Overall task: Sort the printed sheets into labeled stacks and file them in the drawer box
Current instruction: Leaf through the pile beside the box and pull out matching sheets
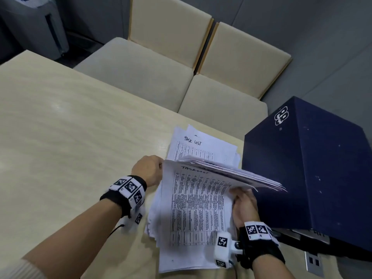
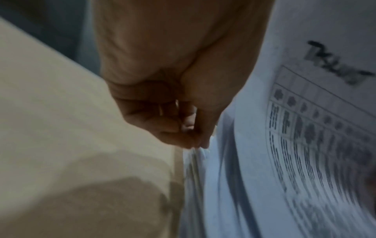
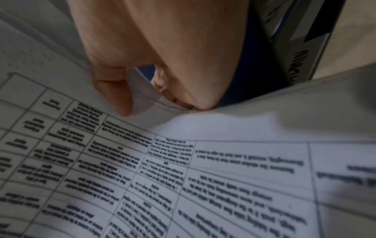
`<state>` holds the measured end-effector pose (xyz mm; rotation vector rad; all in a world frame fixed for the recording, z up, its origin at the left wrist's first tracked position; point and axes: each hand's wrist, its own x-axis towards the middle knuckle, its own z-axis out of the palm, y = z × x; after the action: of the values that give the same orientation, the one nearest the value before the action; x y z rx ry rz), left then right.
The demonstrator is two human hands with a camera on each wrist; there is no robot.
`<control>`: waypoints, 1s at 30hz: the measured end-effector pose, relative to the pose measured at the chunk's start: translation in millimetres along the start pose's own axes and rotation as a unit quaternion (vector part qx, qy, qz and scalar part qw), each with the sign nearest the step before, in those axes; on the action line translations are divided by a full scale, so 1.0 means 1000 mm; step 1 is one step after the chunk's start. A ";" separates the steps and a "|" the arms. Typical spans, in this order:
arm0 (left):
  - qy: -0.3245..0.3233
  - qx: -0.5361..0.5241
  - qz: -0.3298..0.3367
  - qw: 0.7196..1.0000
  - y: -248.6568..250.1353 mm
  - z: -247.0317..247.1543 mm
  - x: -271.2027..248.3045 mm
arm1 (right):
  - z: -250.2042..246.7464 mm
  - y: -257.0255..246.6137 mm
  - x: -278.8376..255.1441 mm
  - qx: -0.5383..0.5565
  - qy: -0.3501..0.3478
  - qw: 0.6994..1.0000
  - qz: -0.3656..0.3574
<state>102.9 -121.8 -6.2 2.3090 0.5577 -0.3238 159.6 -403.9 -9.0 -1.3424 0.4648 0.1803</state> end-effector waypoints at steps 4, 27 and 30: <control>0.041 0.055 0.063 0.996 0.001 0.000 0.000 | -0.002 -0.005 0.001 -0.014 0.019 0.999 0.022; -0.143 -0.372 0.141 0.906 0.028 -0.015 -0.027 | 0.013 -0.026 -0.011 -0.015 -0.002 1.000 -0.014; -0.032 -0.368 0.147 0.917 0.050 -0.025 -0.022 | 0.035 -0.057 -0.029 -0.077 -0.079 0.991 -0.075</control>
<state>109.1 -142.6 50.1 1.6045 0.2263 -0.0245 163.0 -379.6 59.0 -1.4961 0.2197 0.1995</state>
